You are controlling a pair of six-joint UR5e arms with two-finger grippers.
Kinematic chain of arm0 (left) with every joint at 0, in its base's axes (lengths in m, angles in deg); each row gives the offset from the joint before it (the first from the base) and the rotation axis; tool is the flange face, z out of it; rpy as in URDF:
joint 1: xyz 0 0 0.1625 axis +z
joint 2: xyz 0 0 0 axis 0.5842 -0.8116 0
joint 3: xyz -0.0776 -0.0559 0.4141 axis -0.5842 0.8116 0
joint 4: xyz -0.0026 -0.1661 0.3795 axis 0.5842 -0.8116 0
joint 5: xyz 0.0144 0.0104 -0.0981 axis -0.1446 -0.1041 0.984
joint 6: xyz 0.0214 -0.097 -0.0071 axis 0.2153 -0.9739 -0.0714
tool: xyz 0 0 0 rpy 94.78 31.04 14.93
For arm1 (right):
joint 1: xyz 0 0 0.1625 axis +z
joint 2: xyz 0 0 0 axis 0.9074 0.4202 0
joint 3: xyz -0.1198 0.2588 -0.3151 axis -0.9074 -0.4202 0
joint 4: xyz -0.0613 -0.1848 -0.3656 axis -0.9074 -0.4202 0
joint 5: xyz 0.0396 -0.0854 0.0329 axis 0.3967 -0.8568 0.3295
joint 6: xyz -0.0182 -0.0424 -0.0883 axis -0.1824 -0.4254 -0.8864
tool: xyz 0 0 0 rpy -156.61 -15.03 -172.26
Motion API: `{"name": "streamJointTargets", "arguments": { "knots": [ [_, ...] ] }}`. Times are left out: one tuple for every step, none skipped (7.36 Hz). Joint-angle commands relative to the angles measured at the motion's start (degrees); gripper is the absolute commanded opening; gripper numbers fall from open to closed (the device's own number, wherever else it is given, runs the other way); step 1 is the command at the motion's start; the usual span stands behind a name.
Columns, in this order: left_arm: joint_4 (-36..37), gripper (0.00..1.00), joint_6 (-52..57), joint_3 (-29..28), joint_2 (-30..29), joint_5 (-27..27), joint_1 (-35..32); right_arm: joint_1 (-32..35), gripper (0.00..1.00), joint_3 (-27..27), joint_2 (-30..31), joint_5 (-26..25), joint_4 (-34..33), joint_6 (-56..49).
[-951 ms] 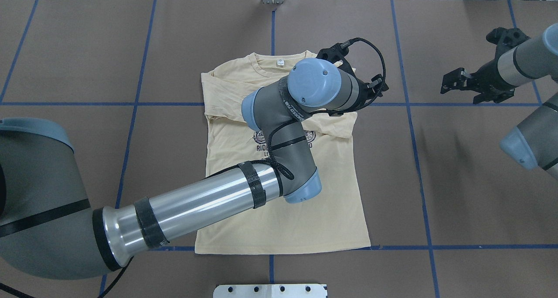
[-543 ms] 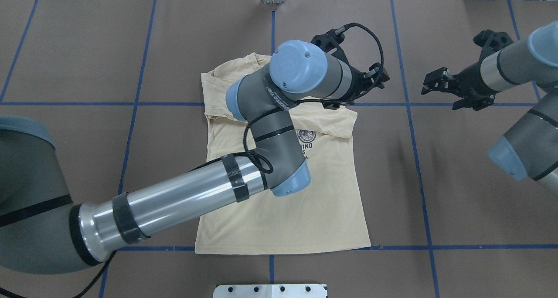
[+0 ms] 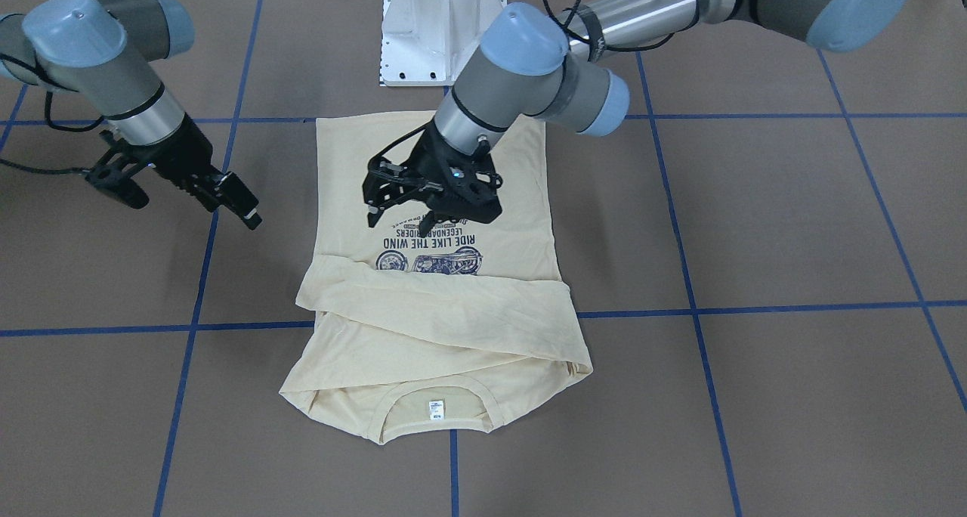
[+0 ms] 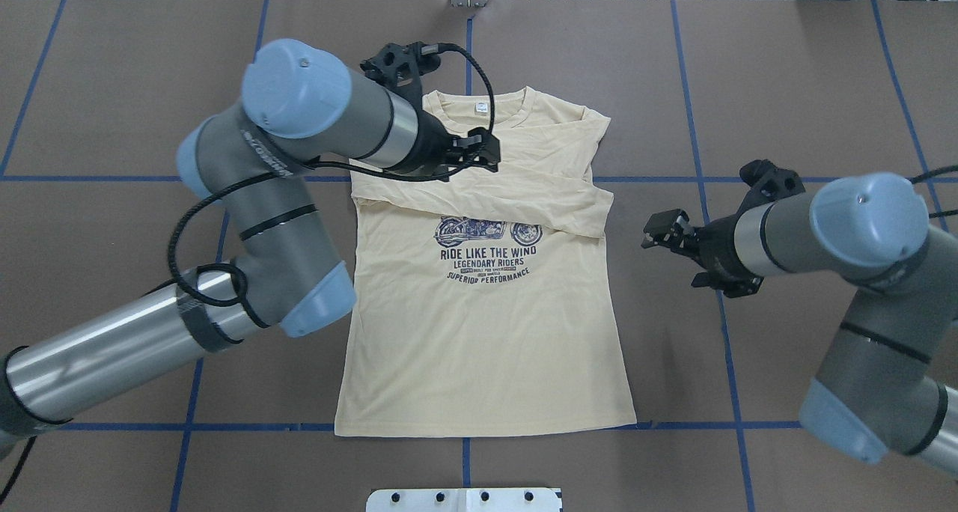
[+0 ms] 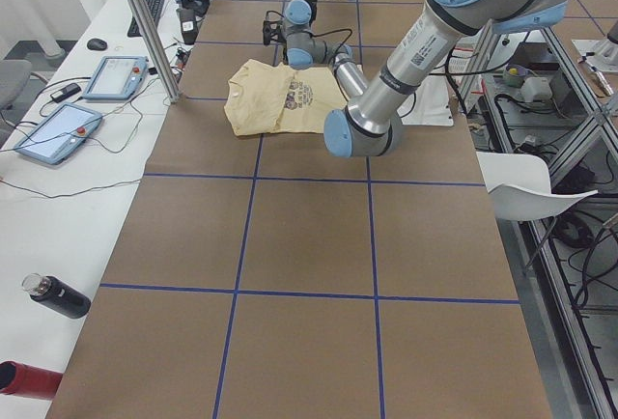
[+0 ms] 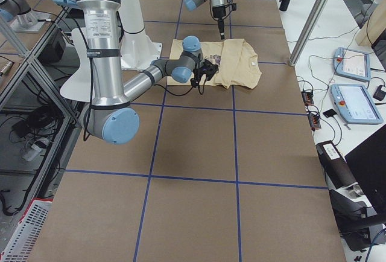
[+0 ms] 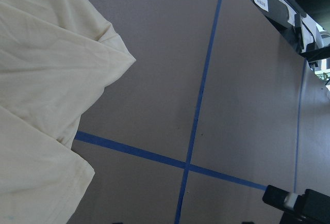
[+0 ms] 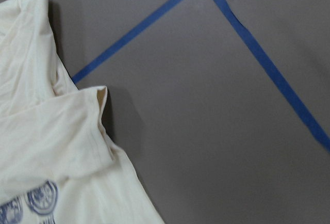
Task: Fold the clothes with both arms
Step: 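Withdraw the left gripper while the right gripper moves to the hem corner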
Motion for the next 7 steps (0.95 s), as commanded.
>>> {"name": "streamJointTargets", "arguments": {
  "knots": [
    [2.0,0.78,8.0,8.4,8.8,4.2,-4.3,-19.9,0.96,4.1,4.4,-19.0,-0.6,11.2],
    [2.0,0.78,10.0,12.7,14.3,5.4,-5.1,-24.8,0.92,4.2,5.5,-23.5,-0.6,14.1],
    [2.0,0.78,10.0,13.5,15.1,5.4,-5.2,-27.7,0.92,4.3,5.6,-27.1,-0.7,15.0],
    [2.0,0.79,9.8,13.4,15.2,5.4,-4.8,-28.2,0.92,4.2,5.7,-27.2,-1.7,17.7],
    [2.0,0.79,9.3,13.4,15.2,5.4,-4.8,-28.5,0.89,4.4,5.2,-27.3,-3.9,18.6],
    [2.0,0.80,9.3,13.4,15.3,5.4,-4.7,-28.5,0.86,4.4,5.0,-27.5,-3.9,18.7],
    [2.0,0.80,9.3,13.3,15.3,5.3,-4.8,-28.5,0.85,4.4,4.6,-27.5,-3.9,18.7]
  ]
}}
